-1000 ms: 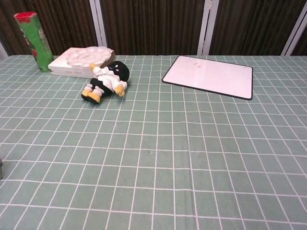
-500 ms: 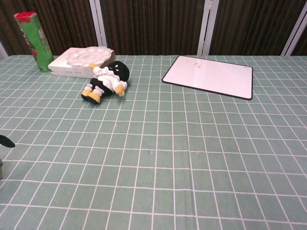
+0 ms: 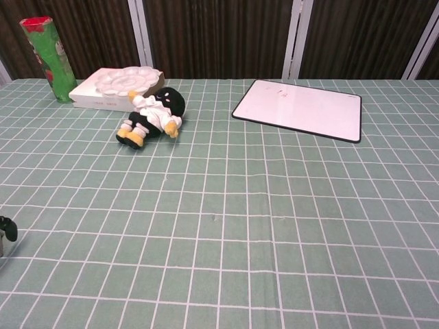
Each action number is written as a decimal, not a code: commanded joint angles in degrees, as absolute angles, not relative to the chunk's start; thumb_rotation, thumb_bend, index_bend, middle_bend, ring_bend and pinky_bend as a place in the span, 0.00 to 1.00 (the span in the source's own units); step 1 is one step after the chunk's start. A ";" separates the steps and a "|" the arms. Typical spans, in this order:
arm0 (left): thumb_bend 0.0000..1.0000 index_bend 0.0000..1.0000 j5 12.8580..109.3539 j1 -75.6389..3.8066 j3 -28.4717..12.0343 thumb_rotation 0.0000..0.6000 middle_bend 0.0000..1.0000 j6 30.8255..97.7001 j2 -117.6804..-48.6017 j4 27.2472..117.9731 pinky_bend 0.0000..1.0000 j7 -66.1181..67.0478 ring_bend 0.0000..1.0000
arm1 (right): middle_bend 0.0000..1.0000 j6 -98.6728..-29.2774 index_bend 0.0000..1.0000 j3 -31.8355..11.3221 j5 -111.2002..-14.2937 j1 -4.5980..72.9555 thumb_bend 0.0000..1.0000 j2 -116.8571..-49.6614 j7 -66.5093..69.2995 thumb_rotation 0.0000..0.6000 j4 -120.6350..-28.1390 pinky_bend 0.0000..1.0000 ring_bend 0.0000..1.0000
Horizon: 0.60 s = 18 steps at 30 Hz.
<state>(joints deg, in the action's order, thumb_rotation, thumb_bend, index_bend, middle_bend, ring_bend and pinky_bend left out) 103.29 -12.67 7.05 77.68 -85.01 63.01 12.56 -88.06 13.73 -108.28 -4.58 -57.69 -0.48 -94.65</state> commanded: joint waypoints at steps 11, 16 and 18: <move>0.41 0.51 102.07 -13.60 7.13 1.00 1.00 77.89 -87.86 57.87 1.00 8.90 1.00 | 0.00 -87.66 0.00 13.49 -107.70 -4.54 0.18 -57.84 -0.72 1.00 -94.68 0.00 0.00; 0.41 0.57 102.17 -13.81 7.04 1.00 1.00 79.18 -89.05 55.91 1.00 7.55 1.00 | 0.00 -87.39 0.00 13.43 -107.39 -4.56 0.18 -57.91 -1.00 1.00 -94.72 0.00 0.00; 0.41 0.58 102.04 -13.91 6.96 1.00 1.00 79.44 -89.38 55.48 1.00 7.22 1.00 | 0.00 -87.38 0.00 13.40 -107.32 -4.57 0.18 -57.92 -1.04 1.00 -94.76 0.00 0.00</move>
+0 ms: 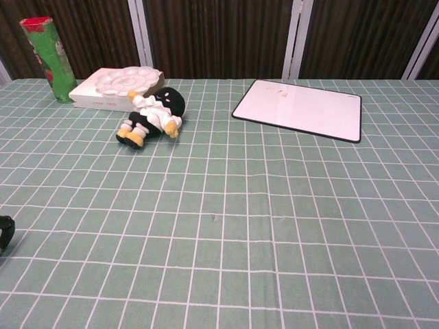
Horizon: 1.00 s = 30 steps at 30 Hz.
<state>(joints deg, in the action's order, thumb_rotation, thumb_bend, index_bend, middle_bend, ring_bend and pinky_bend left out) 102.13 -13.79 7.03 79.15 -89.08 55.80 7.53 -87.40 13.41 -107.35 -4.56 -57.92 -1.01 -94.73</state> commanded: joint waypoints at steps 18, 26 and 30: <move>0.41 0.58 96.62 -13.57 2.79 1.00 1.00 84.30 -90.66 55.44 1.00 -7.37 1.00 | 0.00 -86.06 0.00 13.11 -106.28 -4.16 0.18 -58.14 -1.39 1.00 -94.87 0.00 0.00; 0.41 0.57 95.72 -14.21 3.07 1.00 1.00 82.21 -90.72 55.88 1.00 -7.81 1.00 | 0.00 -86.02 0.00 13.07 -106.12 -4.15 0.18 -58.13 -1.43 1.00 -94.93 0.00 0.00; 0.41 0.56 95.33 -14.49 3.05 1.00 1.00 81.52 -90.56 56.37 1.00 -7.24 1.00 | 0.00 -86.16 0.00 13.05 -106.16 -4.17 0.18 -58.10 -1.36 1.00 -94.93 0.00 0.00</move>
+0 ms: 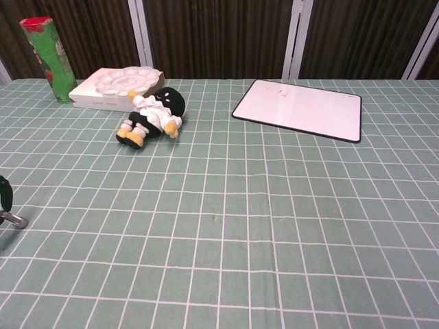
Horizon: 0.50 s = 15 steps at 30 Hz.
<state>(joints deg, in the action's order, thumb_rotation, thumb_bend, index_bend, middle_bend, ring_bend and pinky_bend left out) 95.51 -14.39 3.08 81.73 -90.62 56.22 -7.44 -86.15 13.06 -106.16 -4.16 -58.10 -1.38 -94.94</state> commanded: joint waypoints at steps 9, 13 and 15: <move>0.40 0.40 94.70 -14.67 3.15 1.00 1.00 80.87 -89.77 57.83 1.00 -6.82 1.00 | 0.00 -86.02 0.00 13.09 -106.12 -4.13 0.18 -58.12 -1.45 1.00 -94.97 0.00 0.00; 0.40 0.39 94.66 -14.75 3.30 1.00 1.00 80.69 -89.27 58.52 1.00 -6.79 1.00 | 0.00 -86.22 0.00 13.06 -106.07 -4.23 0.18 -58.04 -1.46 1.00 -95.05 0.00 0.00; 0.40 0.38 94.81 -14.64 3.27 1.00 1.00 81.29 -89.07 58.82 1.00 -6.49 1.00 | 0.00 -86.28 0.00 13.07 -106.10 -4.25 0.18 -58.01 -1.44 1.00 -95.08 0.00 0.00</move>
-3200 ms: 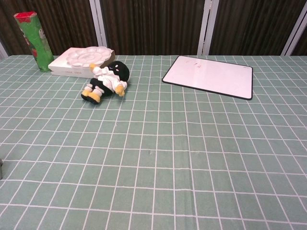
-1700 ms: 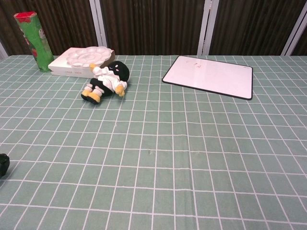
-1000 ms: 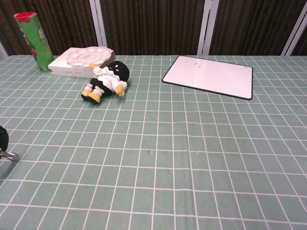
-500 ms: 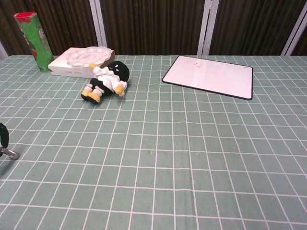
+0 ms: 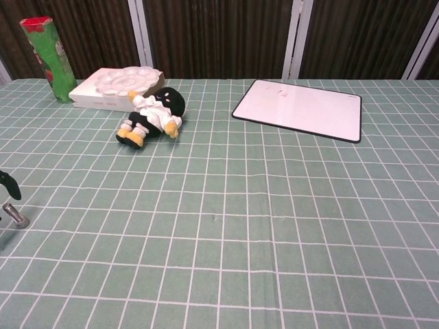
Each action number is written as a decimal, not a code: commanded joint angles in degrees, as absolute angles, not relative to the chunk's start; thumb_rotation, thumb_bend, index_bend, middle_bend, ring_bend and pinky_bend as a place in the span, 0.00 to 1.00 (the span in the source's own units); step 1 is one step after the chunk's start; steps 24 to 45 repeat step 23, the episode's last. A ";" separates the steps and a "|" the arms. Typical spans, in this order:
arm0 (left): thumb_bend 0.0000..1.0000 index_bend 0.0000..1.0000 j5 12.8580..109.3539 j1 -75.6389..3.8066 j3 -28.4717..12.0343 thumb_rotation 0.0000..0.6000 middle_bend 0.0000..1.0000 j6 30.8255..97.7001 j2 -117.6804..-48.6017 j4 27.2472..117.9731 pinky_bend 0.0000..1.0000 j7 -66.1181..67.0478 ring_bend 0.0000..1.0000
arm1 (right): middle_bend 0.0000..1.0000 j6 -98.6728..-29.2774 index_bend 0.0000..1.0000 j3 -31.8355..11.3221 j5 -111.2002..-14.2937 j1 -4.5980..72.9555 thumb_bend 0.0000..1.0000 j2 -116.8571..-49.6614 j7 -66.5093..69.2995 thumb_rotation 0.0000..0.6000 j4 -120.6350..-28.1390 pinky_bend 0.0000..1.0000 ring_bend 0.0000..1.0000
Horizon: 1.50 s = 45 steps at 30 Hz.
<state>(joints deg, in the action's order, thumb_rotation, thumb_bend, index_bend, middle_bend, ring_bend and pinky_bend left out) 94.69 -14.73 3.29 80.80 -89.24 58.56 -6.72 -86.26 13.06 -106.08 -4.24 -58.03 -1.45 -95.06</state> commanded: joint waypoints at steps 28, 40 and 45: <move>0.36 0.00 102.60 0.39 11.28 1.00 0.00 100.72 -65.85 90.15 0.00 2.55 0.00 | 0.00 -89.17 0.00 13.16 -107.52 -4.99 0.18 -56.60 -0.17 1.00 -95.46 0.00 0.00; 0.36 0.00 102.60 0.39 11.28 1.00 0.00 100.72 -65.85 90.15 0.00 2.55 0.00 | 0.00 -89.17 0.00 13.16 -107.52 -4.99 0.18 -56.60 -0.17 1.00 -95.46 0.00 0.00; 0.36 0.00 102.60 0.39 11.28 1.00 0.00 100.72 -65.85 90.15 0.00 2.55 0.00 | 0.00 -89.17 0.00 13.16 -107.52 -4.99 0.18 -56.60 -0.17 1.00 -95.46 0.00 0.00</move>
